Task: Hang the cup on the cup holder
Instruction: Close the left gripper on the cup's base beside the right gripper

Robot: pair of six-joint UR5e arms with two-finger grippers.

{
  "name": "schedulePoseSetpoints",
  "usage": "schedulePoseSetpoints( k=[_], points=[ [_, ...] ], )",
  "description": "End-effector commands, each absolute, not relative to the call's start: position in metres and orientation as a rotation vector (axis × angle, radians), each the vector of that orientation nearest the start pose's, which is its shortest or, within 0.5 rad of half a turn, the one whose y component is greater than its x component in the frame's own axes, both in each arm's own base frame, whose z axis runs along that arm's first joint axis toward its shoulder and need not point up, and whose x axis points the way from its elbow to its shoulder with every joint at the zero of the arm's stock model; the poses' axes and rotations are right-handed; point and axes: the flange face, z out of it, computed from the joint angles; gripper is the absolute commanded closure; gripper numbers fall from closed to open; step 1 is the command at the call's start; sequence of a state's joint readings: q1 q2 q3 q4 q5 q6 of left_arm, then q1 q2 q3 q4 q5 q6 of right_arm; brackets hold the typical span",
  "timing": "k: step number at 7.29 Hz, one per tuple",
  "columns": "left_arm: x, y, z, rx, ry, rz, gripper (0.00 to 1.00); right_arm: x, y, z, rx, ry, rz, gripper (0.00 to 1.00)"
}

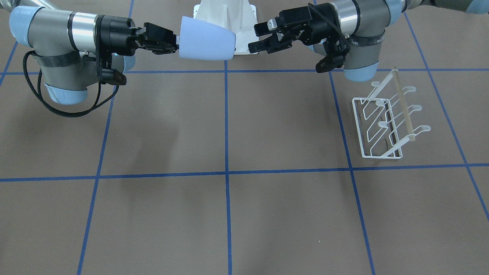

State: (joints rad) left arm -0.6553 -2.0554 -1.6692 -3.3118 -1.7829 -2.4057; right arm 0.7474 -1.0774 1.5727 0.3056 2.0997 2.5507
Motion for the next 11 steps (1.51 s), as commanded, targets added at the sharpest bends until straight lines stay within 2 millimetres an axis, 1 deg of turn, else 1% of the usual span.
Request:
schedulePoseSetpoints(
  k=[1,2,3,4,8,10,11],
  points=[
    [0.358,-0.4,0.181,-0.35,2.358,-0.479,0.01,-0.341,-0.419,0.207,-0.558,-2.224,0.265,1.0],
    [0.363,-0.395,0.178,-0.368,2.362,-0.467,0.01,-0.34,-0.417,0.207,-0.559,-2.235,0.251,1.0],
    [0.366,-0.389,0.164,-0.381,2.388,-0.437,0.01,-0.343,-0.414,0.207,-0.568,-2.237,0.239,1.0],
    [0.368,-0.389,0.158,-0.384,2.397,-0.431,0.01,-0.343,-0.412,0.207,-0.569,-2.245,0.228,1.0],
    [0.369,-0.39,0.152,-0.379,2.409,-0.431,0.02,-0.349,-0.403,0.209,-0.592,-2.252,0.197,1.0],
    [0.375,-0.385,0.152,-0.397,2.407,-0.425,0.02,-0.349,-0.403,0.209,-0.591,-2.253,0.198,1.0],
    [0.375,-0.385,0.153,-0.397,2.406,-0.426,0.09,-0.349,-0.403,0.209,-0.591,-2.253,0.198,1.0]
  ],
)
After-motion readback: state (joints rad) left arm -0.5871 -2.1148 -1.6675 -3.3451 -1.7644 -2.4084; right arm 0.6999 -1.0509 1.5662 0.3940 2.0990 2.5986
